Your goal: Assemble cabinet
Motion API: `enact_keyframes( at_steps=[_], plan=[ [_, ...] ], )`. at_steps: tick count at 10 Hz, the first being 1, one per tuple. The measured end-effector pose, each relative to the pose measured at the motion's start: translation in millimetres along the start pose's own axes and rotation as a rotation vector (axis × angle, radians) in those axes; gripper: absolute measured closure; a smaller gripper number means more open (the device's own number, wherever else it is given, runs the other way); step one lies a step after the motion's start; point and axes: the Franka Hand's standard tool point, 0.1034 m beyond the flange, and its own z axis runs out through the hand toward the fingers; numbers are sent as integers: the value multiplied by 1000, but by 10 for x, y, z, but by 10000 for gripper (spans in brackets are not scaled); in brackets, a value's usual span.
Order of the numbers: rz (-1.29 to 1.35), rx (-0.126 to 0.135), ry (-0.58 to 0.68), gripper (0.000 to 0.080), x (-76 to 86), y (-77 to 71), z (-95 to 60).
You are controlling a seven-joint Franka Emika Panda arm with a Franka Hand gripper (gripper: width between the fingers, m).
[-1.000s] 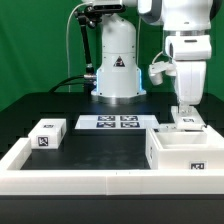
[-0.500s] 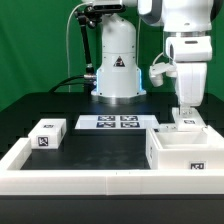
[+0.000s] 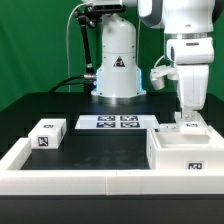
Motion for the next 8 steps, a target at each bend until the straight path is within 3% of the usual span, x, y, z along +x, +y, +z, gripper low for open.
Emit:
enact_keyframes(
  at_steps=[6, 8],
  plan=[
    [-5, -3, 1, 726, -18, 36, -12],
    [-4, -3, 3, 726, -54, 219, -22]
  ],
)
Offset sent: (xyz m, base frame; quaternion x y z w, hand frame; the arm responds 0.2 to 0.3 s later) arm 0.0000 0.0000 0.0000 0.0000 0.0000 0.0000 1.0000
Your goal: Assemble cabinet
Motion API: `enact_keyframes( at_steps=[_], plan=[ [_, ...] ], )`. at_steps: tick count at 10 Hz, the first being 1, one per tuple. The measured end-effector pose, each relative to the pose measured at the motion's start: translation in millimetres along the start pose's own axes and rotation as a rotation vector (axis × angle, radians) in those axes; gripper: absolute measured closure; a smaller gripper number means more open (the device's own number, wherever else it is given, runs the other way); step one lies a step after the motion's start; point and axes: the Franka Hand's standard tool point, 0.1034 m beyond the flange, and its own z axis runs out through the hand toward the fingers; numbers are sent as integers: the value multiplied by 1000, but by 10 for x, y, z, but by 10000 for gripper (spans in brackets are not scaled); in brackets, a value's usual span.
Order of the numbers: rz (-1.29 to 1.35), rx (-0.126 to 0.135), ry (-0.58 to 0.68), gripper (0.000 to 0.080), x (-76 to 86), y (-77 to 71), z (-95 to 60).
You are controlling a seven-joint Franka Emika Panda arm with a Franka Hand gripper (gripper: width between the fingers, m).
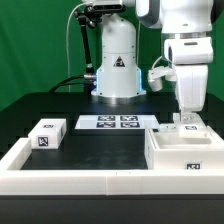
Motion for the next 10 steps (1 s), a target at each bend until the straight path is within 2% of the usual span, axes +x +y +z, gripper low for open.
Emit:
enact_keyframes(
  at_steps=[2, 4, 10],
  plan=[
    [-8, -15, 11, 726, 4, 208, -1],
    [-13, -11, 14, 726, 13, 408, -6],
    [-21, -14, 16, 726, 8, 462, -7]
  ],
)
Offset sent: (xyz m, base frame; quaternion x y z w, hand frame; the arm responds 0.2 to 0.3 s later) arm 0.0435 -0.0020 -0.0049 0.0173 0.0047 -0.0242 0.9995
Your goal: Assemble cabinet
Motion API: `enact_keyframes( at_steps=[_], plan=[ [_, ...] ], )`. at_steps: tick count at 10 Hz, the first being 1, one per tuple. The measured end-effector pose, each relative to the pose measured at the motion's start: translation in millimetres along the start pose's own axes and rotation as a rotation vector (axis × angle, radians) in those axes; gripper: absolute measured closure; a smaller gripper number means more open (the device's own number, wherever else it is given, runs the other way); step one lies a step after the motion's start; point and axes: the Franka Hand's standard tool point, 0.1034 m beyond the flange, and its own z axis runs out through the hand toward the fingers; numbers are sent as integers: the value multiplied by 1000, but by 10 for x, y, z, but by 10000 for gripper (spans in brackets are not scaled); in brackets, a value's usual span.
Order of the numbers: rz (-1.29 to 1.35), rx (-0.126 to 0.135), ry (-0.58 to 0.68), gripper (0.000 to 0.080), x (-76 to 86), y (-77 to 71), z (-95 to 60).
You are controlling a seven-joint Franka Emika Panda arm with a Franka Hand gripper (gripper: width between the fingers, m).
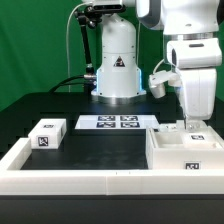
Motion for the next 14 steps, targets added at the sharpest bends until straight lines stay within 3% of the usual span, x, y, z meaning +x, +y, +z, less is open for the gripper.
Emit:
enact_keyframes(
  at_steps=[6, 13, 14],
  plan=[
    [-7, -22, 16, 726, 42, 320, 2],
    [-6, -9, 13, 725, 39, 328, 14],
    [-5, -9, 13, 561, 38, 327, 15]
  ],
)
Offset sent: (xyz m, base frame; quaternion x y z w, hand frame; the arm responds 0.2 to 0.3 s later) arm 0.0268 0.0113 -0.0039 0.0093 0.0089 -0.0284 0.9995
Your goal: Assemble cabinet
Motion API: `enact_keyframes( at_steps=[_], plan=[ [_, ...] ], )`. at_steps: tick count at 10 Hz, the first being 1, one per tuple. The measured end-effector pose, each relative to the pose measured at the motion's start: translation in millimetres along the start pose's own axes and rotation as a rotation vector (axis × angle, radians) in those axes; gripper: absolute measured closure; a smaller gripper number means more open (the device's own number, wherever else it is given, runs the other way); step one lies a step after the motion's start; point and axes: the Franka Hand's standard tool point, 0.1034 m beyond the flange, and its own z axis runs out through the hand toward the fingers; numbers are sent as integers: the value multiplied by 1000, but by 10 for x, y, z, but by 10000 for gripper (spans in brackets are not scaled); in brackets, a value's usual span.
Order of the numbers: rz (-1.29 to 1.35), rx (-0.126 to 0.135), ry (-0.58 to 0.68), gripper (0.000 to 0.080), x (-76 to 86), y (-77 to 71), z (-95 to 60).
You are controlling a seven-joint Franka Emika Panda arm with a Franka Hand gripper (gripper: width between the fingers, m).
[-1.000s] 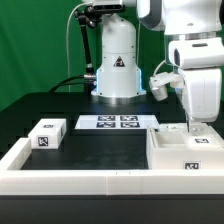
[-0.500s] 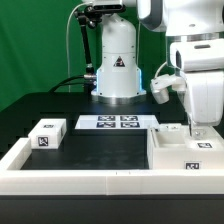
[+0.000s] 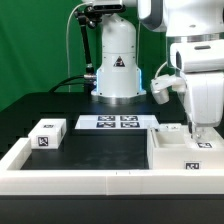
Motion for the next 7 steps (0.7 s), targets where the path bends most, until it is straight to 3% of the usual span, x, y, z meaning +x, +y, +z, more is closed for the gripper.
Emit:
enact_keyframes(
  at_steps=[1, 2, 3, 4, 7],
  plan=[
    [0, 0, 0, 359, -1, 0, 1],
    [0, 0, 0, 224, -2, -1, 3],
    [0, 1, 0, 224, -2, -2, 4],
    [0, 1, 0, 61, -2, -2, 4],
    [0, 1, 0, 4, -2, -2, 5]
  ],
)
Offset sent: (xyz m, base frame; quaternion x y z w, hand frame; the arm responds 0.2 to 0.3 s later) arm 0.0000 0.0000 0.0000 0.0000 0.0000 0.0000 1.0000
